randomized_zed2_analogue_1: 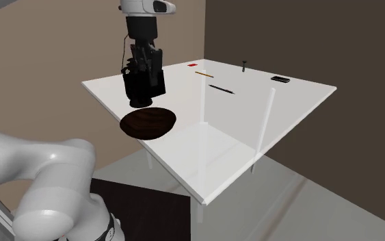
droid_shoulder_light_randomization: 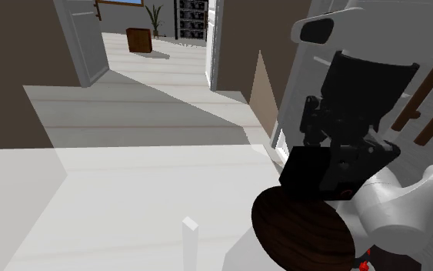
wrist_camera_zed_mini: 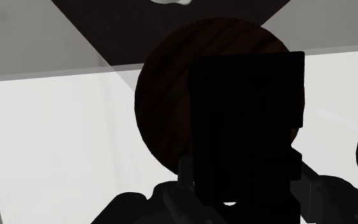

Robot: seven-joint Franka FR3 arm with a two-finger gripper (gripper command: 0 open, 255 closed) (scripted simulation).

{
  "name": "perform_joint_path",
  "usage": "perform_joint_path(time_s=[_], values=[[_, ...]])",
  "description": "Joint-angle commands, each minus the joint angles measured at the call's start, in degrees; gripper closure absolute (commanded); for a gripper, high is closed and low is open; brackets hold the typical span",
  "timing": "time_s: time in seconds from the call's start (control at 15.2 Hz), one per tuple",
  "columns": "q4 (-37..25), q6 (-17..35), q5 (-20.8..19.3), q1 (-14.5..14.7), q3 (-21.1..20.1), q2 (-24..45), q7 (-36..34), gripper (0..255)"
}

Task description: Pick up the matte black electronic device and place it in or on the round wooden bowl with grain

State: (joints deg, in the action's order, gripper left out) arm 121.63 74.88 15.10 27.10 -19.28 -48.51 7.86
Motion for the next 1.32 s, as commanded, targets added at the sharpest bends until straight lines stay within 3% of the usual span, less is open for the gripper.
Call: perform_joint_path(time_s=[0.0, 0.99, 1.25], values=[[1.26, 0.27, 1.05, 0.44, -1.01, -1.19, -1.09, 255], [15.85, 9.72, 3.48, 1.88, -3.20, -6.38, -0.02, 255], [15.85, 9.72, 3.48, 1.88, -3.20, -6.38, -0.01, 255]])
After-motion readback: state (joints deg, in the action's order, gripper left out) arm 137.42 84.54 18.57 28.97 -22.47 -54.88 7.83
